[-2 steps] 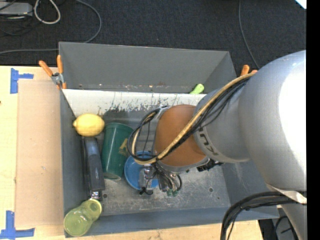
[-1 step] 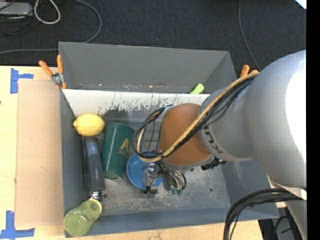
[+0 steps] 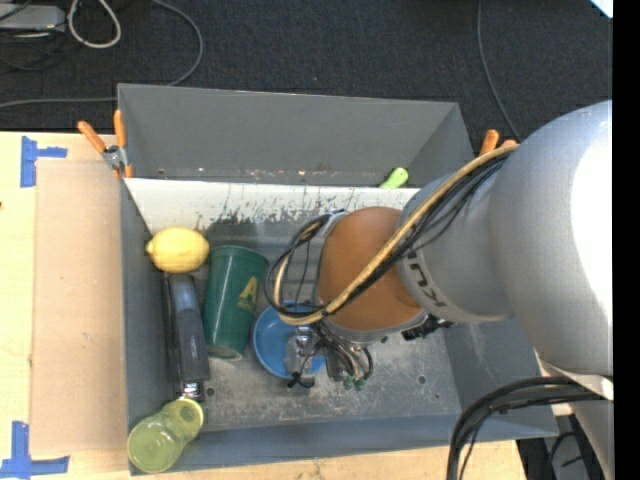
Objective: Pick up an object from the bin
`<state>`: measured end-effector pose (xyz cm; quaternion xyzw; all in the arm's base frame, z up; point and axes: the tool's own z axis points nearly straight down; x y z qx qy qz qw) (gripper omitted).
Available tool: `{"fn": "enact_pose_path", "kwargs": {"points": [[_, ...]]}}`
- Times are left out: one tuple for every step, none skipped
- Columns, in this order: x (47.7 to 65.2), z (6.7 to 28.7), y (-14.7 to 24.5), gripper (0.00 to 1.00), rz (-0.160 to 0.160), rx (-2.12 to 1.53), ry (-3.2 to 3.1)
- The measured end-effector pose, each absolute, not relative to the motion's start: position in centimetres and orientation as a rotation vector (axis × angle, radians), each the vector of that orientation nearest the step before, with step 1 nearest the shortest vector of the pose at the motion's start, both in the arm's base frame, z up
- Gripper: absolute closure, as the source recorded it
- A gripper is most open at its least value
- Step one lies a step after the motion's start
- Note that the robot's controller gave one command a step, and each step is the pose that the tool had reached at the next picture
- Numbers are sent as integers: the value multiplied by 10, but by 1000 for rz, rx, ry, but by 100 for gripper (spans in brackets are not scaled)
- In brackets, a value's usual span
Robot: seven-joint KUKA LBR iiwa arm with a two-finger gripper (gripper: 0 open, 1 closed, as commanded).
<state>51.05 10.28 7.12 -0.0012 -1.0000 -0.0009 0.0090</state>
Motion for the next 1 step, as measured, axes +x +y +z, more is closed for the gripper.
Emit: {"fn": "enact_pose_path", "kwargs": {"points": [[510, 69, 122, 100, -1, -16, -3121]]}}
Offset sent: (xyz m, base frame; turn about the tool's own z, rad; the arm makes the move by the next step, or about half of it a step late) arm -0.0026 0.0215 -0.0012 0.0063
